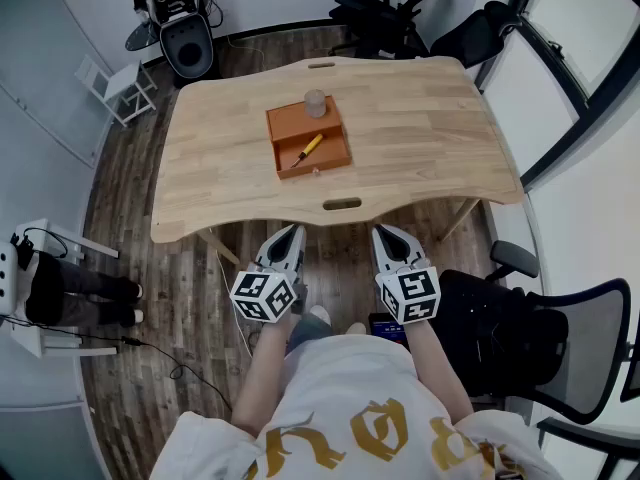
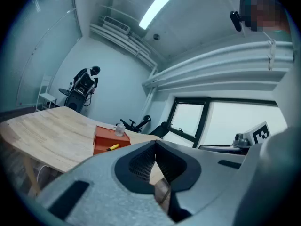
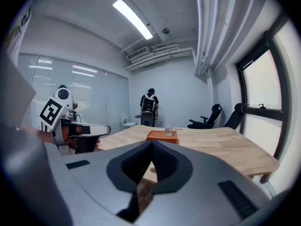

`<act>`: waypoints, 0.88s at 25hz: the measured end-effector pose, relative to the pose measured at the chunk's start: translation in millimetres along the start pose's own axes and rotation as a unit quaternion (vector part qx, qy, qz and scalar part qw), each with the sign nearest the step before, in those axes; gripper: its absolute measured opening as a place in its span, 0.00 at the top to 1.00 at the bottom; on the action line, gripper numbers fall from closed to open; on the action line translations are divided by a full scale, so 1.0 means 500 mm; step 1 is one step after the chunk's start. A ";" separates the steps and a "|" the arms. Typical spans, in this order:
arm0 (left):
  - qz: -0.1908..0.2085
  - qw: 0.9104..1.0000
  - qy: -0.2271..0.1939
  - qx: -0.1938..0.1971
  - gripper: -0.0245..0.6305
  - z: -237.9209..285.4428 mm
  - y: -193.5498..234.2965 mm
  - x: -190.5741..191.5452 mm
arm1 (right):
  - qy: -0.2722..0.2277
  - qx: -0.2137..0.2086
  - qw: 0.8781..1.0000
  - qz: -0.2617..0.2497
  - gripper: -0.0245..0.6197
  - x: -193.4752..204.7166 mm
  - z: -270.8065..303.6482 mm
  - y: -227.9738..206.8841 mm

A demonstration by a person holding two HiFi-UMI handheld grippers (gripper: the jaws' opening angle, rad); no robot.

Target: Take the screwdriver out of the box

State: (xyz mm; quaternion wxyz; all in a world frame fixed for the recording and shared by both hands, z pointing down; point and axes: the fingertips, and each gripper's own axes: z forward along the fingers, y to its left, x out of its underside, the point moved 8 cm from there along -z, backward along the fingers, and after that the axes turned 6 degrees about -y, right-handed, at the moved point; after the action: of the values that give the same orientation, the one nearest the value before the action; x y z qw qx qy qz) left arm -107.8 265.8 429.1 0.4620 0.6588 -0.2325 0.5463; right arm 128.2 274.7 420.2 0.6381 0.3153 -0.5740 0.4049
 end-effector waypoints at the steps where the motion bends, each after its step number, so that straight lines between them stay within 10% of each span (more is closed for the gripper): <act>1: 0.003 1.000 0.001 0.004 0.95 0.000 -0.005 0.000 | 0.001 0.001 1.000 0.002 0.95 0.001 -0.004 -0.002; 8: 0.074 0.997 0.017 -0.006 0.95 -0.003 -0.020 0.001 | 0.008 -0.007 1.000 0.007 0.95 0.011 -0.026 -0.009; 22: 0.036 0.998 0.035 -0.030 0.95 -0.037 -0.019 0.022 | 0.026 -0.025 0.998 0.056 0.95 0.054 -0.034 -0.024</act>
State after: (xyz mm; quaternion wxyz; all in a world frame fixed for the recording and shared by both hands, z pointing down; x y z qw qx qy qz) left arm -106.1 288.3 435.4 0.4692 0.6162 -0.2562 0.5783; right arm 147.1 288.0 445.3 0.6363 0.2561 -0.5841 0.4341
